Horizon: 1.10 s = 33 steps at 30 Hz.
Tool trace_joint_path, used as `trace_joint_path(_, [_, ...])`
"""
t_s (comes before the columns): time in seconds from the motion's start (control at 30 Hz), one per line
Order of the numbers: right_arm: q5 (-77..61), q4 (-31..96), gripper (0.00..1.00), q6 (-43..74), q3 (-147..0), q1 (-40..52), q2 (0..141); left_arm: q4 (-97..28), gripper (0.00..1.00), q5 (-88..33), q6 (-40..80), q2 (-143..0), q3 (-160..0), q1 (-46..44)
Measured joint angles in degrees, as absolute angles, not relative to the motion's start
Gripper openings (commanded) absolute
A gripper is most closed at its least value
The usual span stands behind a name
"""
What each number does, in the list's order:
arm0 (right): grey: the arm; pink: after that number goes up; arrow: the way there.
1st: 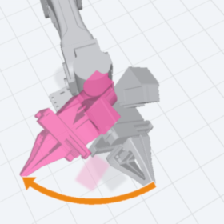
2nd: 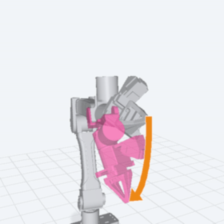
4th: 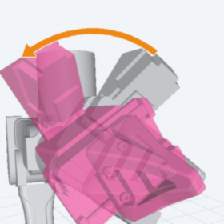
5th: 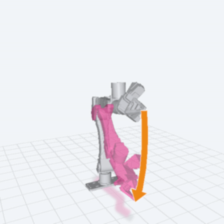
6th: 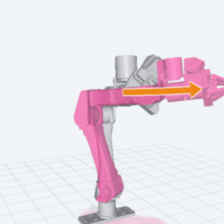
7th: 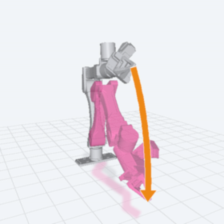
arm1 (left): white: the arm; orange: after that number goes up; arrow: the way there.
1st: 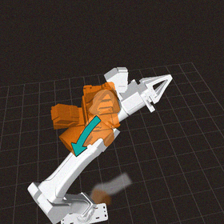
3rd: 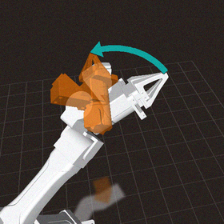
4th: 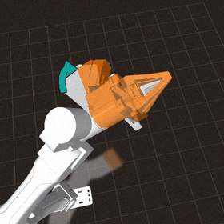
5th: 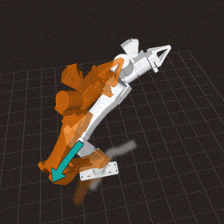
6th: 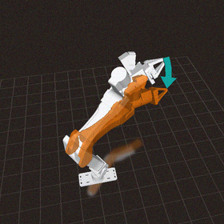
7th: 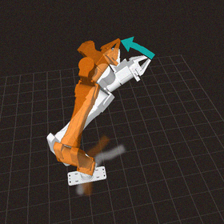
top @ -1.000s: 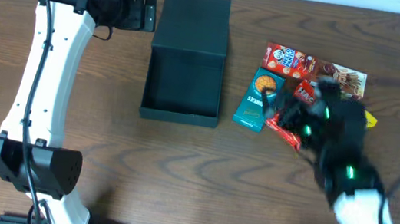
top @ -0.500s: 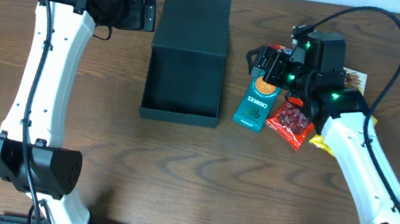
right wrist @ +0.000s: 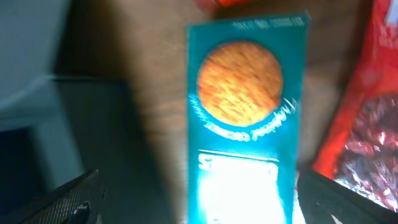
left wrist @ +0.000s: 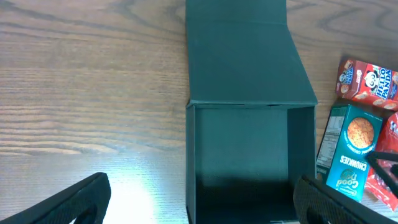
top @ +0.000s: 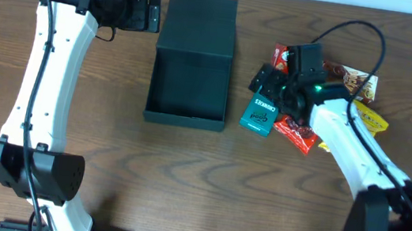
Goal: Pack container
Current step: 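Carry the teal box left and lower it into the black box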
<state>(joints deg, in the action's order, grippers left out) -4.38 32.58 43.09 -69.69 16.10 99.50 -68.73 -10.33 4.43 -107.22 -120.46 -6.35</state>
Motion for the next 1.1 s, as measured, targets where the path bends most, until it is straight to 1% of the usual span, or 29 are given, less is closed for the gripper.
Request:
trace_joint_path(0.3, [-1.3, 33.6, 0.99, 45.1, -69.7, 16.1, 103.4, -68.8, 0.95, -10.3, 4.4, -107.2, -120.5, -6.3])
trace_joint_path(0.5, [-0.2, 31.8, 0.99, 45.1, -69.7, 16.1, 105.9, -68.8, 0.95, -10.3, 4.4, -107.2, -120.5, -6.3])
trace_joint_path(0.8, [0.0, 29.1, 0.99, 44.0, -69.7, 16.1, 106.8, -68.8, 0.95, -10.3, 4.4, -107.2, -120.5, -6.3])
trace_joint_path(1.1, [-0.4, 28.4, 0.99, 41.4, -69.7, 16.1, 111.4, -68.8, 0.95, -10.3, 4.4, -107.2, -120.5, -6.3])
